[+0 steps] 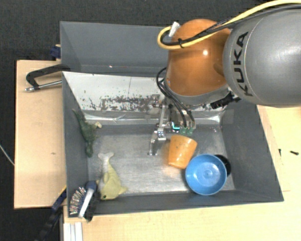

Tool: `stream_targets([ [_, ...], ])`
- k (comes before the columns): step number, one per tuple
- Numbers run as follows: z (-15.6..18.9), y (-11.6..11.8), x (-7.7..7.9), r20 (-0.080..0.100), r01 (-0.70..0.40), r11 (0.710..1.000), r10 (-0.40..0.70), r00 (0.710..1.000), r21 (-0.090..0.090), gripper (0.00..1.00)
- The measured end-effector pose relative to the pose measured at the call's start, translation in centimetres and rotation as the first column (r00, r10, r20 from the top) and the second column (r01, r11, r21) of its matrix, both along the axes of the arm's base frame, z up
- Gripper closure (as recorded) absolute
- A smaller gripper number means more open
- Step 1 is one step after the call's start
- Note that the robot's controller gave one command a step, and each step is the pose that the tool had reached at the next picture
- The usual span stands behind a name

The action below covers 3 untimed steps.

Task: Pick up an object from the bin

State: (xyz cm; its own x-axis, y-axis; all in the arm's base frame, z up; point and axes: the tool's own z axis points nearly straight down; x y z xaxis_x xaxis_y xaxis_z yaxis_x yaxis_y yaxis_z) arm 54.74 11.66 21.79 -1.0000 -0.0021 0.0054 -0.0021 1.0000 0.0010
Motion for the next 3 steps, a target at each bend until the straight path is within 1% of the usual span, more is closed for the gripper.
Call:
stream_targets([
  [1, -8.7, -5.5, 0.3, 0.001, -0.385, 0.923, 0.385, 0.923, -0.001, 0.0],
  [2, -12.2, -10.1, 2.2, 0.005, -0.562, 0.827, 0.562, 0.827, -0.001, 0.0],
  [3, -14.5, -17.0, 1.3, 0.013, -0.552, 0.834, 0.552, 0.833, -0.001, 0.0],
])
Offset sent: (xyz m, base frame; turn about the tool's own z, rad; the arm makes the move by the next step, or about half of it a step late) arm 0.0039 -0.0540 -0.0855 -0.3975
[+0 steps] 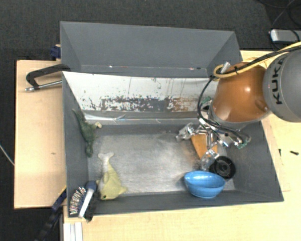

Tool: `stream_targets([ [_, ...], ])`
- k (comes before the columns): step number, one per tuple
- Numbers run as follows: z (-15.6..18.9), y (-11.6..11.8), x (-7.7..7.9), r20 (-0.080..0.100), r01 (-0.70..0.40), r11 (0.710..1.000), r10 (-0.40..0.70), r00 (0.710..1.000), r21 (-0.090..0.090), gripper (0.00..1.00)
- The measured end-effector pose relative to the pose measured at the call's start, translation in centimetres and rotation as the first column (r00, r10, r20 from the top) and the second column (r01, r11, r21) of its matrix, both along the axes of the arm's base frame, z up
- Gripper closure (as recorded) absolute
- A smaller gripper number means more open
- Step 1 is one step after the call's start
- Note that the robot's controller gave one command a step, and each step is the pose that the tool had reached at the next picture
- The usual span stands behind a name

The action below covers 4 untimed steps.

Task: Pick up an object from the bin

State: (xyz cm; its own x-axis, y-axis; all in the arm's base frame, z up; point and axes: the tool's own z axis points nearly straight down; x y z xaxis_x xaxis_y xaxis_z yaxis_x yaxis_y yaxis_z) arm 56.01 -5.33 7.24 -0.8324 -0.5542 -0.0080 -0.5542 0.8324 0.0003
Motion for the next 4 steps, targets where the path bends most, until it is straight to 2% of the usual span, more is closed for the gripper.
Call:
stream_targets([
  [1, 13.2, 0.5, -1.1, 0.008, 0.067, 0.998, -0.067, 0.998, -0.003, 0.0],
  [2, 3.1, -6.4, -3.2, -0.011, 0.084, 0.996, -0.084, 0.996, -0.003, 0.0],
  [3, 0.9, -6.9, -2.2, -0.007, -0.233, 0.972, 0.233, 0.972, 0.023, 0.0],
  [4, 1.2, -8.1, -2.4, -0.019, -0.234, 0.972, 0.234, 0.972, 0.005, 1.0],
])
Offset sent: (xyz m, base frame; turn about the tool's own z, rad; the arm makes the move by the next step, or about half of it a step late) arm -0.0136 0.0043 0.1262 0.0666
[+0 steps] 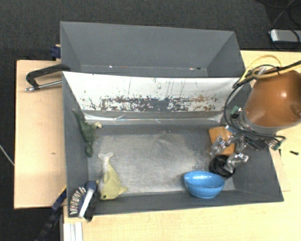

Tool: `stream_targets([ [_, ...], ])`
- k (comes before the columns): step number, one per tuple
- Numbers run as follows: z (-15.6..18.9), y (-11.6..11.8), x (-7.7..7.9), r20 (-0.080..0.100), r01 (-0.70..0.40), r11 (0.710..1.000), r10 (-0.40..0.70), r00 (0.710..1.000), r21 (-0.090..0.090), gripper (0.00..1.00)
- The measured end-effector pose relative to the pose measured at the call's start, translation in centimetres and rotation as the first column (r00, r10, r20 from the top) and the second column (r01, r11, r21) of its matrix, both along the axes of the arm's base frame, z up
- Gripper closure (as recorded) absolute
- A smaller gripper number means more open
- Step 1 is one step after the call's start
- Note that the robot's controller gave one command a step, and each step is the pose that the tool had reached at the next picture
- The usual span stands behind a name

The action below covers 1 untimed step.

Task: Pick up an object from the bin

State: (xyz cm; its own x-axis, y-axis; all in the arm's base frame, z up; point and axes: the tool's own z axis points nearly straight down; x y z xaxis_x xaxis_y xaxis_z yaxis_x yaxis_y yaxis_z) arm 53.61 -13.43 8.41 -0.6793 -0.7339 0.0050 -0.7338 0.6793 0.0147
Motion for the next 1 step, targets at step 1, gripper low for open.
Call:
stream_targets([
  [1, 13.87, 0.19, 0.94, 0.024, -0.363, 0.932, 0.363, 0.932, -0.01, 1.0],
])
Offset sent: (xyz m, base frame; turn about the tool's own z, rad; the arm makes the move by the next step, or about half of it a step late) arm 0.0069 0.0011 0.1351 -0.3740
